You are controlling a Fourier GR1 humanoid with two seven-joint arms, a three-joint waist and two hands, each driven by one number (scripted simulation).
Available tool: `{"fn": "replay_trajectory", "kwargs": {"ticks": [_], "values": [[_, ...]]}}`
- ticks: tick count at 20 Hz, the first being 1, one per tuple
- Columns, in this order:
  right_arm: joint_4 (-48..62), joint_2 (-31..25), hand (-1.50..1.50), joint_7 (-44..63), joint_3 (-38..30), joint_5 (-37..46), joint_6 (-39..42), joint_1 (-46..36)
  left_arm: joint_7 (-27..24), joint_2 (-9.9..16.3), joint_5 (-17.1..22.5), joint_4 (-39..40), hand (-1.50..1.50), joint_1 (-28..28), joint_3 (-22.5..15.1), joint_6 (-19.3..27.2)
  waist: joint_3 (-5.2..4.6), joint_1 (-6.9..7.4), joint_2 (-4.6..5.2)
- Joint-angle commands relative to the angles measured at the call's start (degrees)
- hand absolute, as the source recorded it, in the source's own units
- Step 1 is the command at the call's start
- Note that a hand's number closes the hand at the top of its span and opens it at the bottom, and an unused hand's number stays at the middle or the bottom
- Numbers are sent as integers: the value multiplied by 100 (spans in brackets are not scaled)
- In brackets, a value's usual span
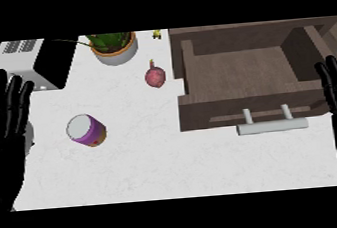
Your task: Pick up the can, place it into the drawer and close the drawer
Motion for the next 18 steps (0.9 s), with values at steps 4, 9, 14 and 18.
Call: {"fn": "replay_trajectory", "kwargs": {"ticks": [4, 9, 14, 18], "values": [[-121, 118, -150, 182, 46, -311, 180, 195, -824, 19, 352, 1004, -150, -78, 400, -264, -83, 163, -116], [376, 269, -150, 860, -522, -311, -374, 587, 1252, -7, -71, 992, -150, 114, 390, 391, -67, 116, -101], [-304, 244, -150, 1216, -549, -394, -293, 1087, 1729, 112, 177, 81, -150, 707, 433, 148, -79, 193, -134], [-330, 45, -150, 742, -1127, -998, 260, 1645, 2093, 249, 255, 42, -150, 397, 621, 117, -78, 163, -127]]}}
